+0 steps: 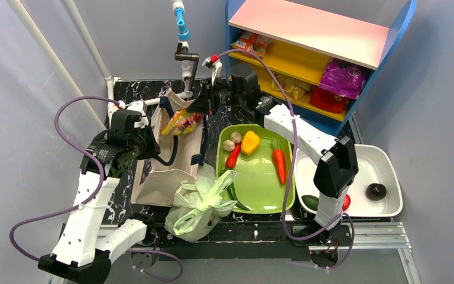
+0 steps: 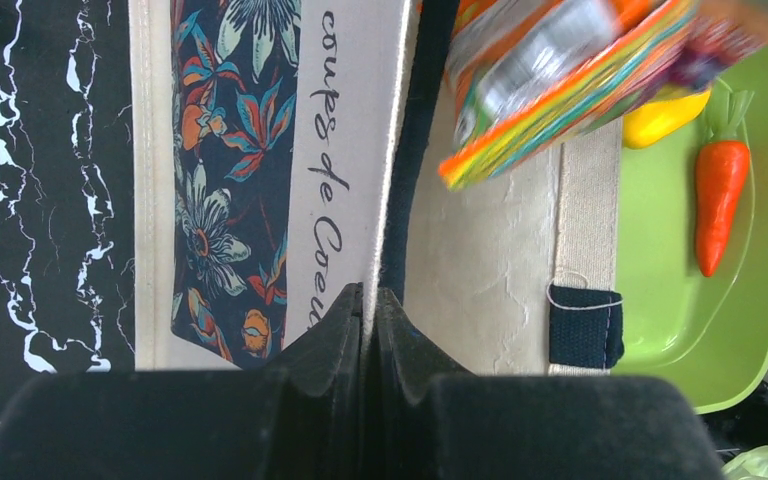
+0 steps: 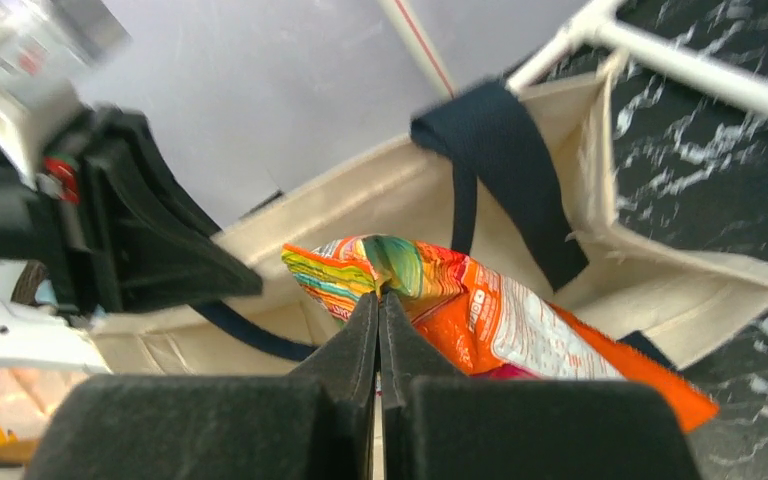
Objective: Place the food into the grocery bag and tie it
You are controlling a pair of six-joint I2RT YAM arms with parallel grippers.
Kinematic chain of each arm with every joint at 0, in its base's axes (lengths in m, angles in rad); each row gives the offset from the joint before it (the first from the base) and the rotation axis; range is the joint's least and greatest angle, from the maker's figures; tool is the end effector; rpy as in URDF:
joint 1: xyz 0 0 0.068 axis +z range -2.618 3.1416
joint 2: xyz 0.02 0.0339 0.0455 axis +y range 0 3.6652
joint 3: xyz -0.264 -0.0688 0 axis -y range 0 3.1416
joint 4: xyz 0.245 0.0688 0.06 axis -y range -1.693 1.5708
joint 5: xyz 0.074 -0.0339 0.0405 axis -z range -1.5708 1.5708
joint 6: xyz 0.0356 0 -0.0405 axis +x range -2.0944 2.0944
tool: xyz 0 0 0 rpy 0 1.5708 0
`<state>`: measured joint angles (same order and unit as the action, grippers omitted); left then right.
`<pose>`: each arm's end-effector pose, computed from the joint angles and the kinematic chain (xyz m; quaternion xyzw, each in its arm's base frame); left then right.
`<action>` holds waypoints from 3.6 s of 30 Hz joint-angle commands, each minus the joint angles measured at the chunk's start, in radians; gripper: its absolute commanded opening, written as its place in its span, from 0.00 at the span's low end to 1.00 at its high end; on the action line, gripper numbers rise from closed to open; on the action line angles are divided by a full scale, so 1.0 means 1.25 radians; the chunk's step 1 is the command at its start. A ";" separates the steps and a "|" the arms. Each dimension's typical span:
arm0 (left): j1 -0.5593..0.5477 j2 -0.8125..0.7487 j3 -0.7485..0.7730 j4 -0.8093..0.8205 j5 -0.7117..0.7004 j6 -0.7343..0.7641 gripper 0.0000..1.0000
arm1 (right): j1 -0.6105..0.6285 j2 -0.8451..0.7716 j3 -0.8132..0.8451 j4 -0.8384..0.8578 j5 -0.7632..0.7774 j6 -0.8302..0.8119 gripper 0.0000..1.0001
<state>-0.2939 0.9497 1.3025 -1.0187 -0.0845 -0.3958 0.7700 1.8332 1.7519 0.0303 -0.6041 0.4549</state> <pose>0.1556 -0.0439 0.4015 -0.0642 0.8965 -0.1119 0.4239 0.3023 0.3213 0.4031 -0.3110 0.6514 0.5545 0.4142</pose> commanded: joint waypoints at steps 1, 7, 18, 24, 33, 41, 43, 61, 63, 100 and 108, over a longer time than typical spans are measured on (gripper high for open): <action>-0.008 -0.007 0.016 0.023 -0.014 0.009 0.00 | 0.007 -0.022 -0.053 0.001 -0.043 -0.078 0.01; -0.009 -0.002 0.023 0.022 -0.026 0.016 0.00 | 0.007 -0.046 -0.074 -0.063 -0.019 -0.143 0.01; -0.009 -0.012 0.009 0.018 -0.038 0.016 0.00 | 0.011 -0.054 -0.059 -0.083 -0.012 -0.147 0.41; -0.009 -0.016 0.003 0.022 -0.038 0.014 0.00 | 0.011 -0.067 -0.013 -0.114 0.019 -0.153 0.59; -0.008 -0.025 -0.011 0.026 -0.043 0.003 0.00 | 0.010 -0.102 0.085 -0.217 0.250 -0.179 0.59; -0.010 -0.033 -0.023 0.029 -0.041 0.000 0.00 | -0.018 -0.106 0.138 -0.244 0.632 -0.255 0.69; -0.010 -0.034 -0.023 0.028 -0.044 0.000 0.00 | -0.037 -0.075 0.201 -0.304 0.703 -0.257 0.72; -0.012 -0.059 -0.043 0.011 -0.080 0.006 0.00 | -0.209 0.035 0.280 -0.353 0.711 -0.151 0.75; -0.012 -0.059 -0.041 0.008 -0.084 0.007 0.00 | -0.220 0.046 0.272 -0.318 0.695 -0.140 0.75; -0.012 -0.060 -0.086 0.051 -0.117 0.024 0.00 | -0.274 -0.080 -0.066 0.084 0.680 0.007 0.73; -0.012 -0.090 -0.093 0.038 -0.133 0.043 0.00 | -0.319 0.029 0.047 0.069 0.673 0.032 0.73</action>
<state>-0.3054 0.8635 1.1893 -0.9730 -0.2199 -0.3645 0.4118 1.8015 1.7264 0.0555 0.2295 0.4656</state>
